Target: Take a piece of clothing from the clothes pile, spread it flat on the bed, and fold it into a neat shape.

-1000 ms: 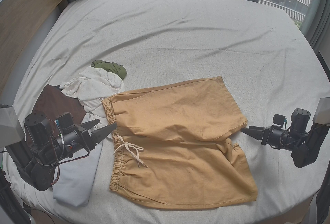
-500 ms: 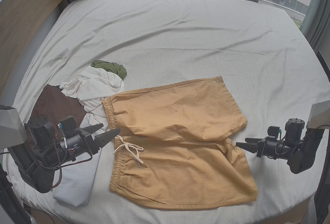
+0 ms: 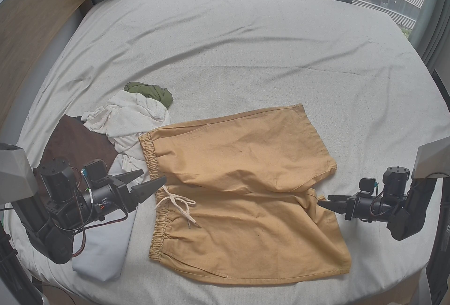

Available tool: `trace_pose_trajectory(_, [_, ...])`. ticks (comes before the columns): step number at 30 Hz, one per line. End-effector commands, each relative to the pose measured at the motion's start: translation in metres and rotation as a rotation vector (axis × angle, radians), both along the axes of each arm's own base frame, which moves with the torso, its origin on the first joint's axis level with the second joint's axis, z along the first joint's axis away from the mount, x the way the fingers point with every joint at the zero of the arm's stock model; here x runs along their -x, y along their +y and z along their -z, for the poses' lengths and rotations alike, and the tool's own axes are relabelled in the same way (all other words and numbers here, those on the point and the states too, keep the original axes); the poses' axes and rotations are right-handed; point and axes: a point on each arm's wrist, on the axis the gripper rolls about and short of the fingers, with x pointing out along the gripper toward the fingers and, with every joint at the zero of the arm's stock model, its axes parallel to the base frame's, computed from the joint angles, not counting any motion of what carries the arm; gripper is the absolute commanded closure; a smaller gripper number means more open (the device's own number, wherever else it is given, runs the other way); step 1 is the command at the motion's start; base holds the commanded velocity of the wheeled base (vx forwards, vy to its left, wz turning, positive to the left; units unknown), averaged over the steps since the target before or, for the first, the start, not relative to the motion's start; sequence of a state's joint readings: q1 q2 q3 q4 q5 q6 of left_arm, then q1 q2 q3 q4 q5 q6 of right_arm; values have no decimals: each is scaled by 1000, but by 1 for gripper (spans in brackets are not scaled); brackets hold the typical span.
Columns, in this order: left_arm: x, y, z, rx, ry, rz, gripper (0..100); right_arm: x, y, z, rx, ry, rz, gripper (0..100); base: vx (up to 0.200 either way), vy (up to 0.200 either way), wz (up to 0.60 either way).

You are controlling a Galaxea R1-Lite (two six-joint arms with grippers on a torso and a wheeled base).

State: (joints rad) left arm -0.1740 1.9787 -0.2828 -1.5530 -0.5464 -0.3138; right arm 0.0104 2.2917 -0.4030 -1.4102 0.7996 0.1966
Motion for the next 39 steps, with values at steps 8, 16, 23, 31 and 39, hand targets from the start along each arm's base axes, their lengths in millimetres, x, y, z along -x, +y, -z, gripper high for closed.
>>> trace_pose_trajectory(8, [0, -1, 0, 1, -1, 2, 0, -2, 3, 9, 0, 18, -12, 100, 0, 0, 0])
trace_pose_trajectory(16, [0, -1, 1, 0, 3, 2, 0, 0, -6, -1, 0, -11, 20, 100, 0, 0, 0])
trace_pose_trajectory(23, [0, -1, 4, -3, 13, 4, 0, 3, -17, -11, 1, -54, 57, 100, 0, 0, 0])
trace_pose_trajectory(31, [0, -1, 5, -5, 18, 4, 0, -4, -36, -16, -1, -86, 119, 100, 0, 0, 0])
trace_pose_trajectory(39, [1, -1, 7, -8, 26, 4, 0, -9, -39, -19, -3, -105, 128, 100, 0, 0, 0])
